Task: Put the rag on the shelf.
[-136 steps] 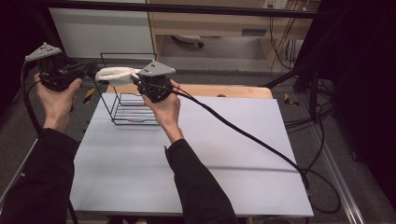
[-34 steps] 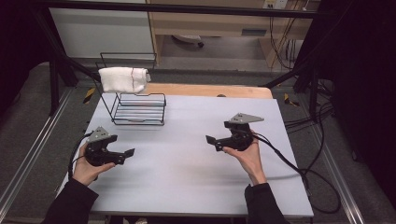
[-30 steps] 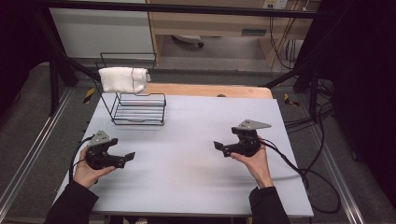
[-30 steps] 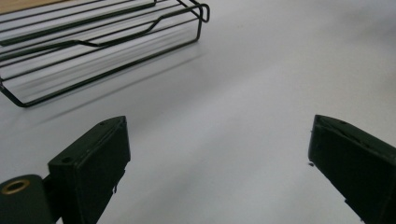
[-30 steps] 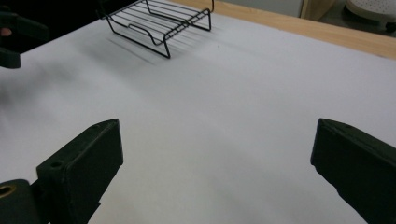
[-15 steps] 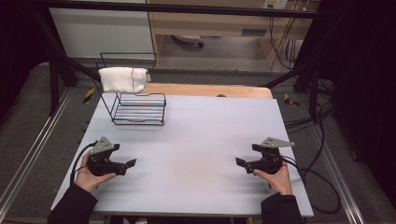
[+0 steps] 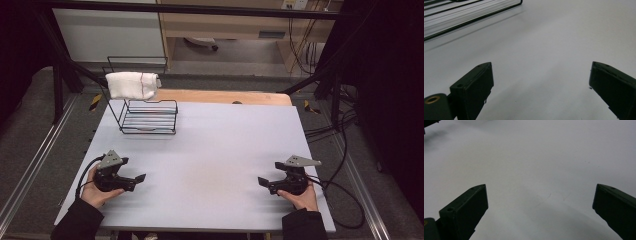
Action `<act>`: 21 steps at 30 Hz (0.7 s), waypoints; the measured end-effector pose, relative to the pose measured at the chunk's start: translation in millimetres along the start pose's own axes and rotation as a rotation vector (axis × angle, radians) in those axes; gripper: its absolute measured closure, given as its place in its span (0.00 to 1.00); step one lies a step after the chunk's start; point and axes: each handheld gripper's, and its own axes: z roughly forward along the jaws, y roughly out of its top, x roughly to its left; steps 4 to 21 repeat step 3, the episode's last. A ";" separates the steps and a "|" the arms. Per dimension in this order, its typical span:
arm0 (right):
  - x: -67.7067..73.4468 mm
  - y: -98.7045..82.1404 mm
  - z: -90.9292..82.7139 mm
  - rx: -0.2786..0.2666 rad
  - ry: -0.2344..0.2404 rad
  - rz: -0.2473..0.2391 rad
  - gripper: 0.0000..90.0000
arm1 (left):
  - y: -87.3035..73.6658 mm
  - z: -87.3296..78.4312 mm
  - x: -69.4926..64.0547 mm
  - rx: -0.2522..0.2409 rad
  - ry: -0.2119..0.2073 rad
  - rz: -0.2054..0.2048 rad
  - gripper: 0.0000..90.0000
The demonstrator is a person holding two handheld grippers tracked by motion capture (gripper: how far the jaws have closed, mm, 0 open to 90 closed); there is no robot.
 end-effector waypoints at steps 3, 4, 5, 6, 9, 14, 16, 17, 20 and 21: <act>-0.1 -0.1 -0.6 0.000 -0.001 -0.003 0.01 | -1.1 -0.2 0.1 0.001 0.001 -0.004 0.06; -0.1 -0.1 -0.6 0.000 -0.001 -0.003 0.01 | -1.1 -0.2 0.1 0.001 0.001 -0.004 0.06; -0.1 -0.1 -0.6 0.000 -0.001 -0.003 0.01 | -1.1 -0.2 0.1 0.001 0.001 -0.004 0.06; -0.1 -0.1 -0.6 0.000 -0.001 -0.003 0.01 | -1.1 -0.2 0.1 0.001 0.001 -0.004 0.06; -0.1 -0.1 -0.6 0.000 -0.001 -0.003 0.01 | -1.1 -0.2 0.1 0.001 0.001 -0.004 0.06; -0.1 -0.1 -0.6 0.000 -0.001 -0.003 0.01 | -1.1 -0.2 0.1 0.001 0.001 -0.004 0.06; -0.1 -0.1 -0.6 0.000 -0.001 -0.003 0.01 | -1.1 -0.2 0.1 0.001 0.001 -0.004 0.06; -0.1 -0.1 -0.6 0.000 -0.001 -0.003 0.01 | -1.1 -0.2 0.1 0.001 0.001 -0.004 0.06; -0.1 -0.1 -0.6 0.000 -0.001 -0.003 0.01 | -1.1 -0.2 0.1 0.001 0.001 -0.004 0.06; -0.1 -0.1 -0.6 0.000 -0.001 -0.003 0.01 | -1.1 -0.2 0.1 0.001 0.001 -0.004 0.06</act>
